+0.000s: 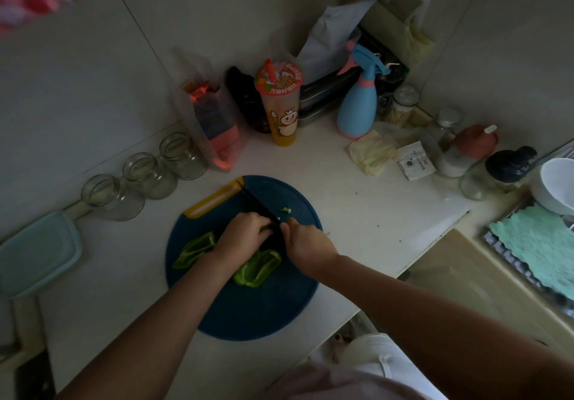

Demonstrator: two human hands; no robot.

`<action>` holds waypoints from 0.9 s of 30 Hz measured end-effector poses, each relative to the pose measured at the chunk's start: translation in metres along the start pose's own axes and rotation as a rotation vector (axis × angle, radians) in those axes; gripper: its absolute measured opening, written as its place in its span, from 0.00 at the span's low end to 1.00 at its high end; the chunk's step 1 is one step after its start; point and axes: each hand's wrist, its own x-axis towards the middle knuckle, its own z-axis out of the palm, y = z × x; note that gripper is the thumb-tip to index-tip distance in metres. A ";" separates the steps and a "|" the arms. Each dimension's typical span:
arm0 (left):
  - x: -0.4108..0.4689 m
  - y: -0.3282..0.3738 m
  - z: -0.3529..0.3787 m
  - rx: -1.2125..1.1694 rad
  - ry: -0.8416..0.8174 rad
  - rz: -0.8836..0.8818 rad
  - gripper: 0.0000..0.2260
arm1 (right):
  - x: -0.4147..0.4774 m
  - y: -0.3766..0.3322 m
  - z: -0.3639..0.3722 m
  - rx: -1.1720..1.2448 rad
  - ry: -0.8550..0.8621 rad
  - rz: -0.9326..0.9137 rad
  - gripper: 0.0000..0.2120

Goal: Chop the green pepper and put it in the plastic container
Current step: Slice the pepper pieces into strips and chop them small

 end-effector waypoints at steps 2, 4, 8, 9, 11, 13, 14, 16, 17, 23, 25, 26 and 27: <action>-0.002 0.002 0.000 -0.022 0.013 -0.016 0.09 | 0.006 -0.006 0.002 0.023 0.013 0.008 0.19; -0.005 0.003 0.002 -0.062 0.037 -0.040 0.09 | 0.010 -0.007 0.004 0.103 0.031 0.035 0.19; -0.011 0.003 0.003 -0.145 0.068 -0.100 0.12 | 0.003 0.002 0.001 0.192 0.028 0.043 0.17; -0.011 0.003 0.004 -0.162 0.068 -0.113 0.12 | -0.001 0.006 -0.001 0.181 0.023 0.038 0.18; -0.011 0.002 0.003 -0.174 0.069 -0.130 0.11 | -0.008 0.012 -0.003 0.178 0.028 0.041 0.21; -0.010 0.003 0.002 -0.166 0.069 -0.135 0.11 | -0.015 0.016 -0.004 0.122 0.035 0.030 0.22; -0.010 0.003 0.003 -0.161 0.069 -0.138 0.11 | -0.019 0.016 -0.004 0.078 0.039 0.014 0.21; -0.009 0.003 0.003 -0.140 0.062 -0.153 0.10 | -0.025 0.014 -0.003 -0.004 0.045 -0.027 0.19; -0.008 0.003 0.004 -0.133 0.060 -0.170 0.10 | -0.028 0.012 -0.003 -0.038 0.052 -0.048 0.18; -0.006 0.000 0.005 -0.134 0.067 -0.239 0.10 | -0.036 0.007 0.001 -0.098 0.041 -0.093 0.16; -0.007 0.001 0.005 -0.124 0.077 -0.243 0.10 | -0.036 0.007 0.003 -0.104 0.044 -0.081 0.16; -0.007 0.001 0.005 -0.128 0.081 -0.250 0.11 | -0.036 0.007 0.004 -0.108 0.047 -0.077 0.17; -0.006 0.000 0.005 -0.138 0.081 -0.261 0.11 | -0.036 0.008 0.006 -0.112 0.053 -0.078 0.17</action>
